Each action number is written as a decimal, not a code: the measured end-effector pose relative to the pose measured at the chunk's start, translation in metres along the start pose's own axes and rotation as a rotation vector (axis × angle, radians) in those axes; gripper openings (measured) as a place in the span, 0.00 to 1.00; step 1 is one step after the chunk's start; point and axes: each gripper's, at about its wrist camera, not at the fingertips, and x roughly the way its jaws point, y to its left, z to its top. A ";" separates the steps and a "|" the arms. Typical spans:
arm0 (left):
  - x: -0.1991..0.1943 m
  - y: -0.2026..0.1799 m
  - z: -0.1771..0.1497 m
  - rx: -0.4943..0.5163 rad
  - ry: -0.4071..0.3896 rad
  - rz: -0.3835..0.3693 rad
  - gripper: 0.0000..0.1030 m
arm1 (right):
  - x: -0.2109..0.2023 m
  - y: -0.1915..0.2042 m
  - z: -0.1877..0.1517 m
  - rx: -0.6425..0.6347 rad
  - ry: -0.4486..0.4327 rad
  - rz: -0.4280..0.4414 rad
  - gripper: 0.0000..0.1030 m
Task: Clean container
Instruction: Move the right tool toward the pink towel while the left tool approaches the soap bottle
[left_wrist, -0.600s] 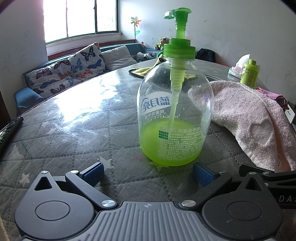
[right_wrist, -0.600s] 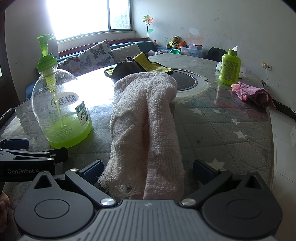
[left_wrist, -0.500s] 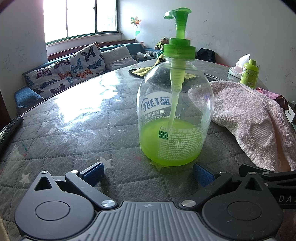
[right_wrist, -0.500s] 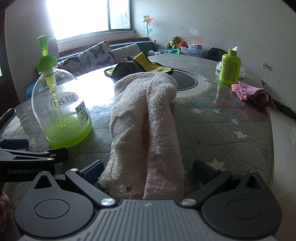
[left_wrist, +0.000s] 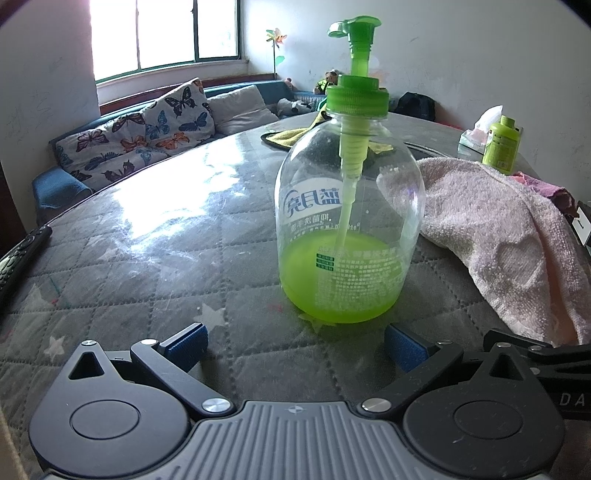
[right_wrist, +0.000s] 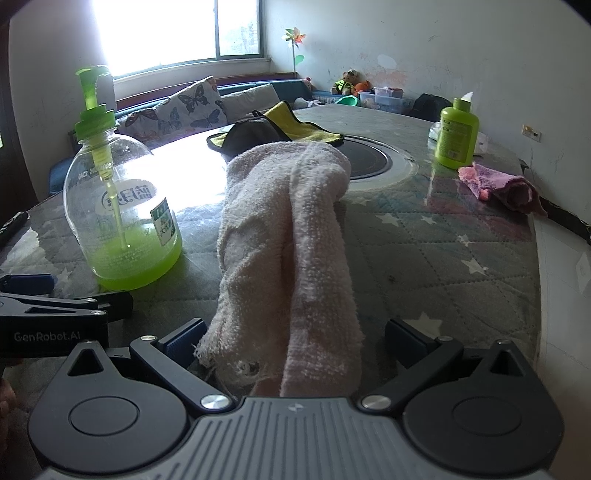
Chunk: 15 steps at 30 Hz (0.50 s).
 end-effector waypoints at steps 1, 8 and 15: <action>-0.001 0.000 0.000 -0.001 0.007 -0.001 1.00 | -0.001 -0.001 0.000 0.002 0.003 0.000 1.00; -0.011 -0.003 -0.006 -0.004 0.035 0.007 1.00 | -0.013 -0.004 -0.004 0.041 0.027 0.002 1.00; -0.025 -0.008 -0.016 -0.006 0.048 0.012 1.00 | -0.023 -0.004 -0.012 0.048 0.043 -0.020 1.00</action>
